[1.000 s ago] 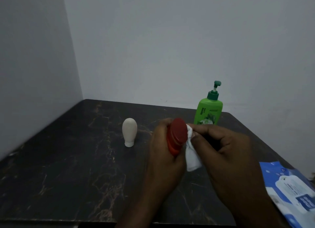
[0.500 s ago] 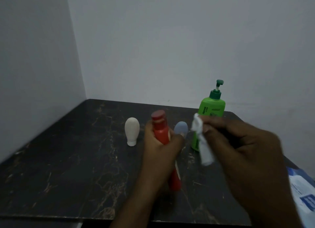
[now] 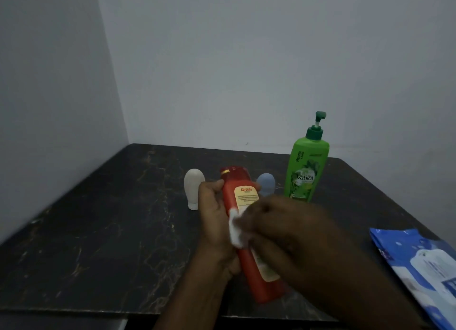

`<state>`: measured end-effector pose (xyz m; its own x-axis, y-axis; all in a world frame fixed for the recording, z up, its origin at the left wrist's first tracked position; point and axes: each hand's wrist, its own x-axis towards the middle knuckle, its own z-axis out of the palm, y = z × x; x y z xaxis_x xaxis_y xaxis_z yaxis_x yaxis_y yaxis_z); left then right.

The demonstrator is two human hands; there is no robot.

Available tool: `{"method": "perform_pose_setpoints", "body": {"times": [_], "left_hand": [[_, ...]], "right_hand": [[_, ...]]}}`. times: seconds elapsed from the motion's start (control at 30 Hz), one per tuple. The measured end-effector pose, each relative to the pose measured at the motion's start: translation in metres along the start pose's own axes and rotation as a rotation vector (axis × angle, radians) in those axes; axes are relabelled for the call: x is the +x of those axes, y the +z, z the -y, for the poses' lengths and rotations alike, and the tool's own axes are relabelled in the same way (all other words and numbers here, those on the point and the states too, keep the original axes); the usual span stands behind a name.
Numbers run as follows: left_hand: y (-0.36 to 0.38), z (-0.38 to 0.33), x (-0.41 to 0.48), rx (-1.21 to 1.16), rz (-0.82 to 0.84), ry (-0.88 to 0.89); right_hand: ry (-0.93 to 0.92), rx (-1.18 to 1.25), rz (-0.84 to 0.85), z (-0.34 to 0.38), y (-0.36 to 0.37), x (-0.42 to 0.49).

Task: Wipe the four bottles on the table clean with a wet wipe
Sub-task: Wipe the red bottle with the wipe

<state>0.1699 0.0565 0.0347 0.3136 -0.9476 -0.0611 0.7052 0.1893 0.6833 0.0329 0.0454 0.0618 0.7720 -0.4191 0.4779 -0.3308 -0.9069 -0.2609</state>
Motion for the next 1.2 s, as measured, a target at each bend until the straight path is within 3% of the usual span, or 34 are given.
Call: {"method": "perform_pose_setpoints", "body": {"times": [0.07,0.1,0.27,0.43,0.67,0.8,1.1,1.2], "left_hand": [[-0.001,-0.002,0.002,-0.018,0.0,-0.035],[0.0,-0.003,0.003,-0.019,0.002,-0.051],[0.002,-0.002,-0.003,0.053,0.192,-0.108],[-0.001,0.007,-0.002,0.187,0.215,-0.077],[0.0,0.007,-0.001,0.288,0.292,-0.098],[-0.001,0.009,-0.002,0.318,0.307,-0.195],[-0.006,0.002,-0.001,0.392,0.302,-0.202],[-0.002,0.003,-0.001,0.329,0.293,-0.156]], "right_hand": [[-0.033,-0.026,0.145,0.002,0.002,0.002],[-0.045,-0.044,0.139,0.002,0.003,0.002],[-0.013,-0.04,-0.137,-0.007,0.007,0.002],[0.074,-0.067,-0.517,-0.026,0.015,0.008],[0.233,-0.075,-0.745,-0.043,0.023,0.011],[0.259,-0.08,-0.82,-0.039,0.025,0.011],[0.289,-0.038,-0.821,-0.042,0.025,0.013],[0.24,0.066,-0.678,-0.04,0.02,0.009]]}}
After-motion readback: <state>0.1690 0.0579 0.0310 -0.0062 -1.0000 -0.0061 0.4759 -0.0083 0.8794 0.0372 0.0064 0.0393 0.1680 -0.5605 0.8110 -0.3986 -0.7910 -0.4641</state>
